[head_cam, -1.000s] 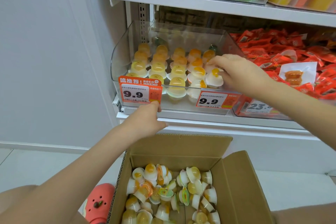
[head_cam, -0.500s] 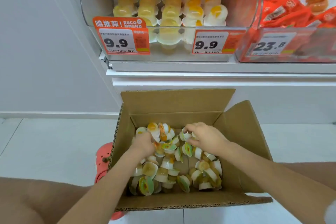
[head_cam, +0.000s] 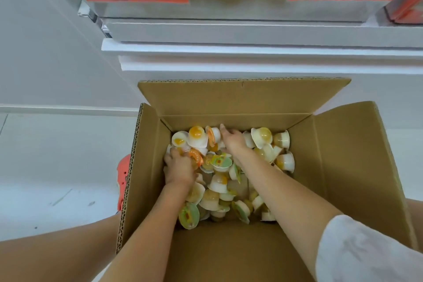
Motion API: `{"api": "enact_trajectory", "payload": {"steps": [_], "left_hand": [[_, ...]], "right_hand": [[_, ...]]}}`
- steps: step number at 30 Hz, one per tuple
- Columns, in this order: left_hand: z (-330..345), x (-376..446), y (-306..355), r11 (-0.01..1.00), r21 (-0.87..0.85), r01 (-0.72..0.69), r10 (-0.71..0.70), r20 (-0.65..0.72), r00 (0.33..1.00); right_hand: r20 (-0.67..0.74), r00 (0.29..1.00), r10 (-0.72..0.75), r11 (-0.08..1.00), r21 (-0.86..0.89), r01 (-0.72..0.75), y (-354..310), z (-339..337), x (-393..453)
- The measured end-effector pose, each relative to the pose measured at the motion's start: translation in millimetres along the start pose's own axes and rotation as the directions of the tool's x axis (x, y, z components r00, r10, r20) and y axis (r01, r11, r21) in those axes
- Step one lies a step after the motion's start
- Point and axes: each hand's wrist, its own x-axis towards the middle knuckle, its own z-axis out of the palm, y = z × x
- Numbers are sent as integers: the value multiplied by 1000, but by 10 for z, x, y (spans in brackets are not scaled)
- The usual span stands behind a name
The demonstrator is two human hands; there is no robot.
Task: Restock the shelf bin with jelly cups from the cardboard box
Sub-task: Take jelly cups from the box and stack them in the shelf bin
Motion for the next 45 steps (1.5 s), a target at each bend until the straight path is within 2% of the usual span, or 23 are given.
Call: {"api": "enact_trajectory", "payload": {"steps": [4, 7, 9, 10, 11, 12, 13, 14, 15, 16, 18, 21, 23, 25, 29, 30, 32, 33, 35, 37, 41, 45], "left_hand": [[37, -3, -33, 997, -79, -6, 1, -57, 998], [62, -40, -121, 975, -214, -54, 33, -101, 994], [44, -87, -156, 900, -429, -75, 19, -134, 991], [7, -121, -148, 800, -598, -52, -22, -116, 993], [-43, -149, -137, 613, -790, 21, -79, -35, 996], [-124, -201, -119, 315, -940, 135, -97, 110, 989], [-207, -255, -105, -11, -958, 287, -42, 288, 957], [-289, -310, -106, -275, -869, 412, 54, 413, 909], [-335, -333, -142, -438, -760, 480, 144, 468, 872], [-377, -349, -177, -524, -684, 508, 201, 480, 854], [-468, -373, -210, -558, -657, 506, 239, 457, 857], [-661, -488, -135, -505, -707, 495, 257, 424, 869], [-747, -558, -82, -397, -776, 491, 245, 426, 871], [-746, -629, -38, -242, -840, 486, 202, 446, 872], [-553, -728, 65, 211, -863, 460, 43, 478, 877], [-508, -737, 80, 357, -850, 388, -27, 406, 914], [-436, -665, 85, 640, -750, 167, -104, 131, 986], [-419, -606, 87, 719, -692, 63, -87, 0, 996], [-424, -450, 110, 783, -618, -67, -40, -158, 987], [-429, -238, 179, 840, -526, -134, -7, -258, 966], [-362, 171, 330, 886, -459, -69, -56, -253, 966], [-228, 271, 386, 866, -499, -17, -103, -212, 972]], "right_hand": [[10, 1000, -28, 980, -199, 29, -88, 72, 20], [-41, 998, -56, 982, -184, 48, -70, 58, -10], [-36, 997, -63, 992, -110, 59, -43, 104, -69], [-30, 998, -50, 998, -32, 49, -28, 154, -91], [-21, 999, -29, 999, 37, 30, -33, 204, -131], [-14, 1000, -21, 997, 80, 22, -37, 251, -160], [-16, 1000, -14, 992, 123, 16, -52, 283, -202], [-31, 1000, -4, 983, 184, 9, -67, 294, -228], [-21, 999, 28, 963, 267, -22, -96, 273, -262], [-1, 998, 61, 932, 358, -57, -141, 226, -315], [90, 993, 72, 870, 481, -107, -247, 42, -499], [244, 970, 7, 903, 416, -111, -350, -333, -827], [296, 955, -23, 931, 355, -88, -377, -583, -1048], [322, 947, -25, 929, 358, -97, -361, -805, -1209], [326, 945, -10, 900, 416, -134, -280, -1127, -1397], [320, 947, -2, 895, 422, -141, -253, -1177, -1402], [305, 952, 23, 876, 453, -167, -212, -1234, -1380], [299, 954, 35, 861, 475, -181, -195, -1246, -1350], [294, 954, 62, 836, 507, -211, -175, -1243, -1282], [303, 949, 90, 805, 539, -248, -152, -1210, -1201], [319, 936, 148, 769, 559, -312, -88, -1128, -968], [311, 926, 214, 755, 549, -359, 22, -1090, -754]]}}
